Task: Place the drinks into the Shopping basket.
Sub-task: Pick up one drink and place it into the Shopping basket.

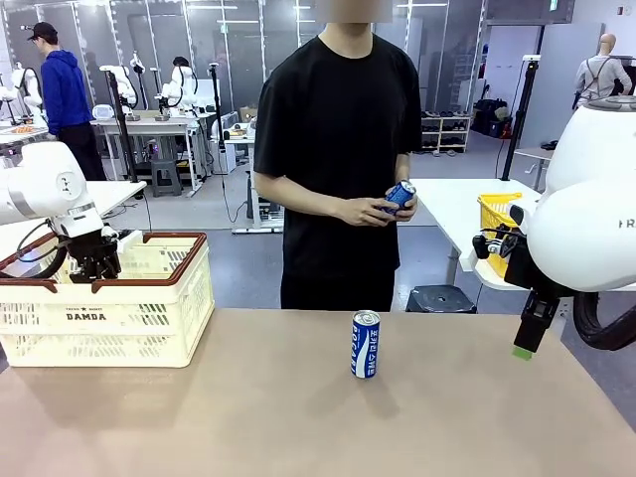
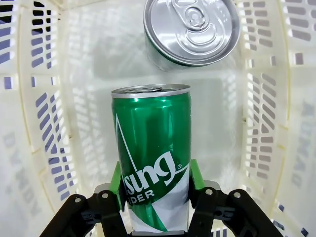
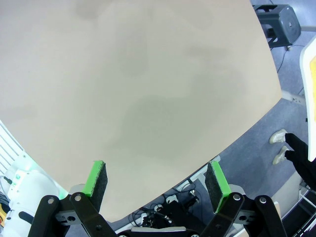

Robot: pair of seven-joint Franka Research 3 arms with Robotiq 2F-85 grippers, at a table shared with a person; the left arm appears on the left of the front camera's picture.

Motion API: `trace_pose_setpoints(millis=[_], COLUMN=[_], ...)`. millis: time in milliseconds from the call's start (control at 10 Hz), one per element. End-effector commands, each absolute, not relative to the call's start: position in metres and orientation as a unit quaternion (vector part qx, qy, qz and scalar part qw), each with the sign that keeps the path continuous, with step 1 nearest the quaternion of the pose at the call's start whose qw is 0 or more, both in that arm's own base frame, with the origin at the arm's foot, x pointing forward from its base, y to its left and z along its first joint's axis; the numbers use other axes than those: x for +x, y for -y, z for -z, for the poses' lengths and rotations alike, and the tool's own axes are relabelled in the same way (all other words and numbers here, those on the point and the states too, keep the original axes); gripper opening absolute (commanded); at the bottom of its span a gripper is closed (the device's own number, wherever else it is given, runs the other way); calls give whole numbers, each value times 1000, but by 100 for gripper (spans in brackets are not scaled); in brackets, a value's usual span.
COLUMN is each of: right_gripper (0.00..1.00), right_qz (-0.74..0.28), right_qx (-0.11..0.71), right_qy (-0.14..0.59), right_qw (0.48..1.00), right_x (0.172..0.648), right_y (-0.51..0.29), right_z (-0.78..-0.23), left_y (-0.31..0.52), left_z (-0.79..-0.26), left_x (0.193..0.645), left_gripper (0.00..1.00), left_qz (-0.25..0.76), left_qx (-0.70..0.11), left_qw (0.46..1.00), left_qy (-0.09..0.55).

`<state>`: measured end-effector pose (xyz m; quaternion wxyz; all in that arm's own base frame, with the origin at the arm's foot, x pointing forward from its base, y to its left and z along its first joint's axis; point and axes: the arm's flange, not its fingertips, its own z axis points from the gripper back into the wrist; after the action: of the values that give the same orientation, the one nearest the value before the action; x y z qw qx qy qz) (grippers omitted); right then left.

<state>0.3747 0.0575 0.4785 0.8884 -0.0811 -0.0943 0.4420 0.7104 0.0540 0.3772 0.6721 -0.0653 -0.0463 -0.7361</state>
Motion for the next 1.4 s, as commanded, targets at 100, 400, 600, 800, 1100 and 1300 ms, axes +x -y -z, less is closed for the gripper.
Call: trace_pose_setpoints(millis=[100,400,600,800,1100,1300], right_gripper=[100,100,100,100,100,100], right_qz=[-441,-441,-441,-441,-441,-441], right_qx=[-80,-80,-80,-80,-80,-80], right_qy=[94,94,94,94,94,94], right_qw=[889,889,889,889,889,889], right_x=[375,375,375,375,375,375], right_y=[-57,-57,-57,-57,-57,-57], right_z=[-477,-477,-477,-477,-477,-477], left_y=[-59,-60,-60,-62,-60,-60], left_z=[-367,-349,-337,-331,-326,-322], left_x=[716,721,725,728,731,738], left_gripper=[58,58,58,58,58,58], left_qz=[737,740,736,731,738,740], left_qx=[-84,-106,-119,-128,-149,-156], left_qw=[668,662,665,669,658,655], left_qy=[64,57,43,39,14,-11])
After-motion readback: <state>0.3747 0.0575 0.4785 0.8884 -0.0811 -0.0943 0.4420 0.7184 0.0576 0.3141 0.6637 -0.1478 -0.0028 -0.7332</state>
